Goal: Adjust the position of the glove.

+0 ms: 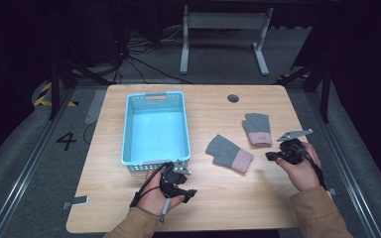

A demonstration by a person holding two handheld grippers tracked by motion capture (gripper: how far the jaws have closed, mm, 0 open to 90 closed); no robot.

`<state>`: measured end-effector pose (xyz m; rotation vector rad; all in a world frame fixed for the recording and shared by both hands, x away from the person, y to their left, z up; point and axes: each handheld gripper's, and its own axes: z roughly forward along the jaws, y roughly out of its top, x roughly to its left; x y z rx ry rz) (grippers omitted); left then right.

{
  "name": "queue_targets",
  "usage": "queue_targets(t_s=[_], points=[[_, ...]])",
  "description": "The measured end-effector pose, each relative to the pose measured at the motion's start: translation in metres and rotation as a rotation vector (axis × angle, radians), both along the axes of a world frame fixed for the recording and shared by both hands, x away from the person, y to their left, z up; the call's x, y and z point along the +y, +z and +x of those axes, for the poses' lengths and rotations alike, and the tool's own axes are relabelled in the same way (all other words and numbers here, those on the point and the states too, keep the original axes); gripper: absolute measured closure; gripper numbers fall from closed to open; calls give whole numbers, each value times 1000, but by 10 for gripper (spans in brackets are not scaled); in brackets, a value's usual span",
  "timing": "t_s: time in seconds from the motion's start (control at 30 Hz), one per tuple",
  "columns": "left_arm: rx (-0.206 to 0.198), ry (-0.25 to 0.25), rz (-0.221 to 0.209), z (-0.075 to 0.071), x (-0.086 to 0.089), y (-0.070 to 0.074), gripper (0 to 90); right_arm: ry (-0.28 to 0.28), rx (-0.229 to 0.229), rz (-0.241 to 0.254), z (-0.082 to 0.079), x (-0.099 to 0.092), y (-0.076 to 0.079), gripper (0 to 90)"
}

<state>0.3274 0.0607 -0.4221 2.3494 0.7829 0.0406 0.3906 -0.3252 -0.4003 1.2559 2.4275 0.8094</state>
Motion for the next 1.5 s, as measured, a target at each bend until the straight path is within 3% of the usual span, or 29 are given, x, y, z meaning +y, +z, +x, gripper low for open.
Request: queue_targets(t_s=[0.27,0.5,0.8,1.2,1.5], points=[[-1,-5,-3,-1,2,3,456,34,-7,30,-2,8,5,900],[4,-5,-2,-2,3,4,455,148,-19,64,-2,37,9,900],[13,-13,6,-1,3,3,443,232,-4,104,4,67,12,900],[17,-19,9,-2,3,4,433,308,20,87,17,106,-2,900],[24,-23,14,-1,5,2,422,324,39,47,28,129,-18,900]])
